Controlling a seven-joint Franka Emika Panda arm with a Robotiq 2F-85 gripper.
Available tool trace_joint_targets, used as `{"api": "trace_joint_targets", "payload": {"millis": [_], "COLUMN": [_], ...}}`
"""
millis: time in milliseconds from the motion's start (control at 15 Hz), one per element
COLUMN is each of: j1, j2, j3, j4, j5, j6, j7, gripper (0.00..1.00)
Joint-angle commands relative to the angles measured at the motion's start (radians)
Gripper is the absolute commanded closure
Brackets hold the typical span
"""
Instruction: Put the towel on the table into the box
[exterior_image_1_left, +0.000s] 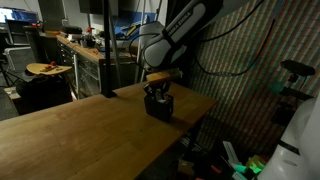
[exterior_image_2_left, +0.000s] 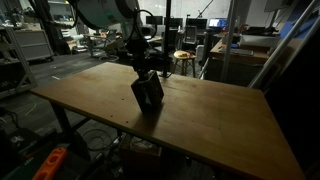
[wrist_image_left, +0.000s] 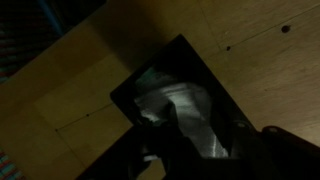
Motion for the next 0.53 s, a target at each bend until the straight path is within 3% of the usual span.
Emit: {"api": "trace_joint_targets", "payload": {"millis": [0, 133, 200, 267, 333, 467], "j1": [-0.031, -0.044, -0.048, -0.051, -0.053, -0.055], "j2": [-0.033, -0.042, -0.044, -0.048, -0.053, -0.067], "j3": [-0.019, -0.029, -0.030, -0.032, -0.031, -0.027], "j4": [-0.015, -0.013, -0.011, -0.010, -0.007, 0.002], "j5": [-0.023, -0.022, -0.020, -0.017, -0.010, -0.002], "j6": [0.002, -0.001, -0.004, -0.005, -0.009, -0.019], "j7": [0.019, 0.022, 0.023, 0.026, 0.027, 0.037], "gripper": [0.31, 0.14, 0.13, 0.14, 0.25, 0.29]}}
